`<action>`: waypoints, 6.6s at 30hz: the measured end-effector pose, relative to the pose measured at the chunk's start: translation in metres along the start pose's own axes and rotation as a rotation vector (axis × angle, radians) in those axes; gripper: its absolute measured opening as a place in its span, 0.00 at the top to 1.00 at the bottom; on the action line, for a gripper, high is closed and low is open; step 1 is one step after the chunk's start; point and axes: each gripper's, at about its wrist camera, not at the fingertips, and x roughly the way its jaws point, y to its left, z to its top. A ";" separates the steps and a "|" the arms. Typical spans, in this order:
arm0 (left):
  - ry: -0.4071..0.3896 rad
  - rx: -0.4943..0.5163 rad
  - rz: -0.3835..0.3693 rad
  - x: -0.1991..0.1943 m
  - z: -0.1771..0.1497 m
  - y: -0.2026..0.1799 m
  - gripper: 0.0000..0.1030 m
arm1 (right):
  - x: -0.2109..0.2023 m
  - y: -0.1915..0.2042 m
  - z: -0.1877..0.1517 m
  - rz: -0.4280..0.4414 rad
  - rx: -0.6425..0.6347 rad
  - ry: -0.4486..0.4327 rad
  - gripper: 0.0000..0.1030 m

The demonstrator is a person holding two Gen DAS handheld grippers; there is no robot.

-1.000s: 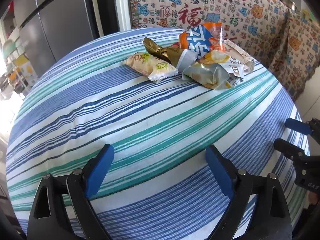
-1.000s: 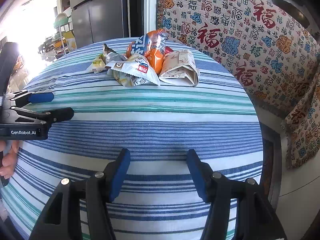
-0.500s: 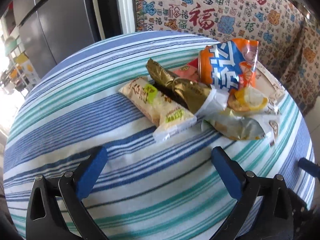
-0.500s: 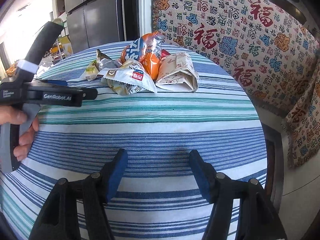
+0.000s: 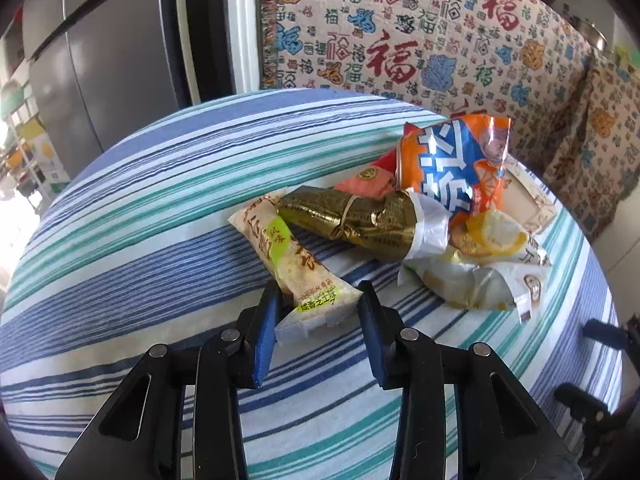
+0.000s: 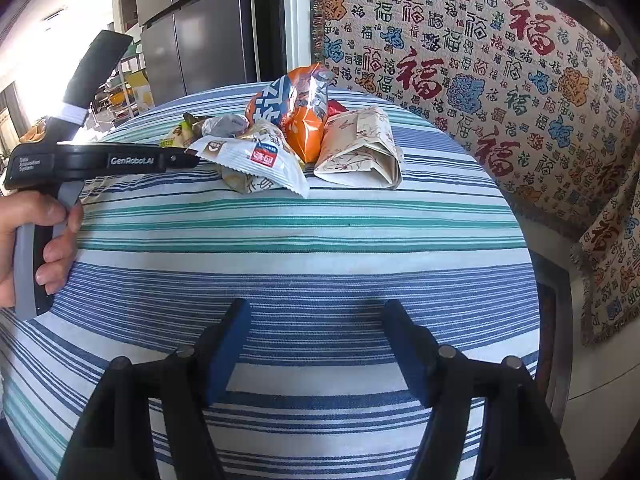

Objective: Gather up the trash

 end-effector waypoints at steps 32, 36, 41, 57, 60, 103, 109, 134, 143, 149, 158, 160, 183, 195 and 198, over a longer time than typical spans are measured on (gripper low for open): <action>0.076 0.072 -0.011 -0.054 -0.073 0.040 0.02 | 0.058 0.038 0.082 0.108 0.032 0.001 0.55; 0.080 0.068 -0.007 -0.053 -0.072 0.040 0.00 | 0.041 0.048 0.062 0.094 -0.007 0.021 0.60; 0.080 0.067 -0.007 -0.053 -0.073 0.040 0.00 | 0.010 0.048 0.024 0.019 0.001 0.054 0.60; 0.070 0.052 0.005 -0.052 -0.072 0.041 0.00 | 0.000 0.046 0.003 -0.009 0.016 0.029 0.27; 0.068 0.050 0.009 -0.053 -0.072 0.040 0.00 | 0.000 0.044 0.003 -0.001 0.021 0.031 0.26; 0.073 0.028 0.018 -0.035 -0.048 0.051 0.00 | 0.004 0.038 0.010 0.043 -0.033 0.054 0.12; 0.023 0.039 0.001 -0.046 -0.050 0.052 0.35 | 0.002 0.035 0.012 0.043 -0.015 0.067 0.13; -0.045 0.132 -0.133 -0.073 -0.066 -0.005 0.77 | -0.042 0.003 -0.003 -0.004 0.067 -0.004 0.65; -0.056 0.142 -0.201 -0.081 -0.063 -0.031 0.77 | -0.059 -0.019 -0.013 -0.036 0.105 -0.018 0.65; -0.058 0.182 -0.233 -0.087 -0.063 -0.058 0.77 | -0.074 -0.037 -0.023 -0.061 0.139 -0.031 0.65; -0.068 0.283 -0.301 -0.099 -0.061 -0.123 0.77 | -0.105 -0.073 -0.042 -0.112 0.206 -0.054 0.65; -0.069 0.297 -0.315 -0.101 -0.061 -0.137 0.77 | -0.112 -0.081 -0.047 -0.125 0.223 -0.060 0.65; -0.039 0.472 -0.540 -0.111 -0.067 -0.307 0.77 | -0.183 -0.206 -0.138 -0.317 0.464 -0.051 0.65; 0.021 0.573 -0.600 -0.093 -0.078 -0.382 0.77 | -0.183 -0.253 -0.181 -0.366 0.517 0.031 0.65; 0.035 0.595 -0.600 -0.084 -0.080 -0.395 0.77 | -0.182 -0.260 -0.188 -0.365 0.515 0.048 0.65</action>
